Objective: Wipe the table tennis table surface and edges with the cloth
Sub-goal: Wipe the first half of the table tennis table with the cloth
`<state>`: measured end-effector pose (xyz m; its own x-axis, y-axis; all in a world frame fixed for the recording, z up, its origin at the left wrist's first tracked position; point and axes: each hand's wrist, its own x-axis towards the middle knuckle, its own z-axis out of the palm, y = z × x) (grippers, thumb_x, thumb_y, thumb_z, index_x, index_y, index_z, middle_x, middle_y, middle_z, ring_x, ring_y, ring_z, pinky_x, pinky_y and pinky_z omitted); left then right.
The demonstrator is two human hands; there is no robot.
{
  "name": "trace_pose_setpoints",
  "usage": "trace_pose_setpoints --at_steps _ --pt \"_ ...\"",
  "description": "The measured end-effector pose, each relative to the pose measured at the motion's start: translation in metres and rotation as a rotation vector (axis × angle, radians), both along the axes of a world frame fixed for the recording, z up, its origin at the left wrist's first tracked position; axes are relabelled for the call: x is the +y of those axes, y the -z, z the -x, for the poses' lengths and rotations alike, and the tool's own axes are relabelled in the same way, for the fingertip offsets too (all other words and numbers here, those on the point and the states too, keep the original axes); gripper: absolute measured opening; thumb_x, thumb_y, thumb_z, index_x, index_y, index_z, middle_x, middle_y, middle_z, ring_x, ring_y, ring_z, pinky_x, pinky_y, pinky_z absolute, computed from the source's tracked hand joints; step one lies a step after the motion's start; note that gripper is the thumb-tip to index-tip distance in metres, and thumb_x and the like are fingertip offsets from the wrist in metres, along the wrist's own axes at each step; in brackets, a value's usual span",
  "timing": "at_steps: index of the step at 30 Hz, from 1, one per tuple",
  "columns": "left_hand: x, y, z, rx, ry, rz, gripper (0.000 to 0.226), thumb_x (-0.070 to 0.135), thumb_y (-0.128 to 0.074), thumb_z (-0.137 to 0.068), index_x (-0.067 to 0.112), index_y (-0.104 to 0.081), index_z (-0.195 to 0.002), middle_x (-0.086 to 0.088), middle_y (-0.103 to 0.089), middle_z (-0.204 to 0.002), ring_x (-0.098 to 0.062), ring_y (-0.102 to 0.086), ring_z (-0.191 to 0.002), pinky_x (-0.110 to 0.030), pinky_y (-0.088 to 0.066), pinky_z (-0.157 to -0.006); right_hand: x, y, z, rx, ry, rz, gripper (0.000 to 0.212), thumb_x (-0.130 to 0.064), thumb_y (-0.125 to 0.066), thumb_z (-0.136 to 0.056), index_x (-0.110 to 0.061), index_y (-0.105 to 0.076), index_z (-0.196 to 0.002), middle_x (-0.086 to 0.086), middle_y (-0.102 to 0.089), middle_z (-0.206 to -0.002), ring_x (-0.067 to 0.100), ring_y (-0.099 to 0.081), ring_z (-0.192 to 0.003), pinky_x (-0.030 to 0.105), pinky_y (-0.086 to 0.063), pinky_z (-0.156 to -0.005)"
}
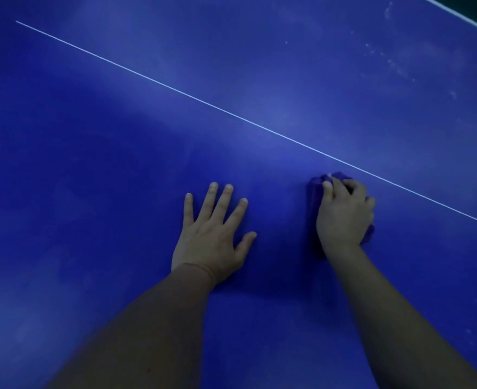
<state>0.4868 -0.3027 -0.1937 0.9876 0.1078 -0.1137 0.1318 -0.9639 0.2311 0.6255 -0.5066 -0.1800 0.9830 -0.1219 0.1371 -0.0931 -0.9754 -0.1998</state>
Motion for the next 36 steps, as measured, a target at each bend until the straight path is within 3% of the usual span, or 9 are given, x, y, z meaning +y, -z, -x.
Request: trace_pose_setpoints --at_steps 4,11,18,24,30,33,36 --pt "-0.001 0.001 0.000 -0.001 0.027 0.008 0.070 0.068 -0.016 -0.097 0.033 -0.023 -0.158 0.001 -0.008 -0.169 -0.025 0.008 -0.156 -0.059 0.005 -0.122 0.013 -0.003 -0.043 0.019 0.085 -0.029 0.040 -0.042 -0.043 -0.105 -0.021 -0.064 -0.132 0.006 -0.049 -0.140 0.039 -0.043 -0.121 0.048 -0.038 -0.095" --pt "0.001 0.002 -0.001 0.028 0.066 -0.006 0.074 0.072 -0.009 -0.095 0.037 -0.018 -0.158 0.005 -0.004 -0.169 -0.024 0.011 -0.155 -0.057 0.009 -0.122 -0.001 0.001 0.002 -0.035 -0.270 0.024 0.035 -0.038 -0.053 -0.102 -0.021 -0.069 -0.127 0.007 -0.058 -0.130 0.040 -0.051 -0.107 0.048 -0.045 -0.084" --pt "-0.001 0.000 0.000 0.015 0.051 -0.005 0.073 0.073 -0.010 -0.094 0.039 -0.017 -0.158 0.006 -0.007 -0.169 -0.022 0.008 -0.155 -0.056 0.008 -0.123 -0.002 -0.002 -0.046 0.038 -0.053 -0.027 0.040 -0.044 -0.045 -0.104 -0.024 -0.064 -0.133 0.005 -0.051 -0.138 0.037 -0.044 -0.121 0.047 -0.039 -0.096" --pt "0.002 -0.004 0.000 0.051 0.060 0.041 0.074 0.069 -0.008 -0.091 0.041 -0.012 -0.159 0.009 0.002 -0.169 -0.018 0.015 -0.154 -0.052 0.013 -0.122 -0.040 -0.007 0.020 0.037 -0.460 0.029 0.034 -0.038 -0.051 -0.103 -0.027 -0.068 -0.130 0.005 -0.058 -0.131 0.038 -0.053 -0.109 0.048 -0.046 -0.090" --pt "-0.024 -0.009 0.001 0.091 -0.038 0.014 0.076 0.067 -0.001 -0.092 0.034 -0.004 -0.160 0.003 0.011 -0.169 -0.021 0.023 -0.152 -0.057 0.019 -0.118 -0.083 -0.007 -0.021 0.059 -0.108 -0.060 0.039 -0.040 -0.045 -0.105 -0.019 -0.067 -0.129 0.008 -0.054 -0.133 0.040 -0.047 -0.116 0.044 -0.038 -0.098" --pt "-0.061 -0.002 0.009 0.072 -0.097 0.012 0.076 0.069 -0.001 -0.094 0.031 0.002 -0.160 -0.001 0.014 -0.169 -0.021 0.023 -0.152 -0.061 0.014 -0.118 -0.058 -0.006 -0.055 0.077 -0.084 -0.063 0.041 -0.045 -0.041 -0.105 -0.023 -0.066 -0.128 0.005 -0.051 -0.136 0.037 -0.045 -0.120 0.045 -0.039 -0.099" --pt "-0.065 0.004 0.009 0.037 -0.122 -0.021 0.075 0.068 -0.008 -0.096 0.029 -0.004 -0.161 -0.003 0.005 -0.169 -0.022 0.015 -0.154 -0.061 0.010 -0.120 -0.026 0.000 -0.065 0.032 -0.175 -0.030 0.040 -0.047 -0.043 -0.104 -0.026 -0.067 -0.127 0.004 -0.053 -0.135 0.038 -0.047 -0.116 0.046 -0.040 -0.094"
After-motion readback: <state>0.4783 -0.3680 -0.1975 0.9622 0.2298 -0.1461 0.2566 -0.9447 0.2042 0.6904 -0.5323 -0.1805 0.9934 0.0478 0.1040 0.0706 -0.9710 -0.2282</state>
